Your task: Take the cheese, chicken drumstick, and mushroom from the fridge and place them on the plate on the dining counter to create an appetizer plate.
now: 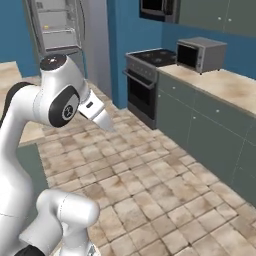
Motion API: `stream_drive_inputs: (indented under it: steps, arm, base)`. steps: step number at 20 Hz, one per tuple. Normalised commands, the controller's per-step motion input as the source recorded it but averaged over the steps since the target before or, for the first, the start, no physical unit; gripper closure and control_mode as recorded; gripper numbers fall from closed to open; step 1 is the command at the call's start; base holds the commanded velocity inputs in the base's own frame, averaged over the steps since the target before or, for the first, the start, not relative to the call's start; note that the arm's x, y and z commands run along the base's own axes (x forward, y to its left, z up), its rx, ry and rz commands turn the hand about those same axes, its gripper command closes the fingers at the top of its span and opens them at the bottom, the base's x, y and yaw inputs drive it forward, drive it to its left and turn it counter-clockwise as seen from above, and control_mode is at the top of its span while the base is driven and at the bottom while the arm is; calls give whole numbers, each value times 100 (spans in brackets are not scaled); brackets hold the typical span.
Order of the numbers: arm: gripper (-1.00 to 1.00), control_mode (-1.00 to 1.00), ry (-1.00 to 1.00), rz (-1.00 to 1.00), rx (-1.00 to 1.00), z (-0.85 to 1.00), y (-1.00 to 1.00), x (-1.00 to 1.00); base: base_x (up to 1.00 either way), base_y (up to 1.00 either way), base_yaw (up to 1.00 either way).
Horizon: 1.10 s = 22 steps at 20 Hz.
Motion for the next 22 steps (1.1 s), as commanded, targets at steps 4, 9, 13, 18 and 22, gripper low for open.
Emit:
stream_drive_inputs:
  steps: [4,9,13,18,22]
  arm:
    - [-100,100,0,0,0,0,0,0]
    - [-100,100,0,0,0,0,0,0]
    - [-100,100,0,0,0,0,0,0]
    - [-100,100,0,0,0,0,0,0]
    - [-100,100,0,0,0,0,0,0]
  base:
    - [100,-85,40]
    - [100,-75,43]
    - [100,-40,50]
    - [100,-27,54]
    - [100,-42,52]
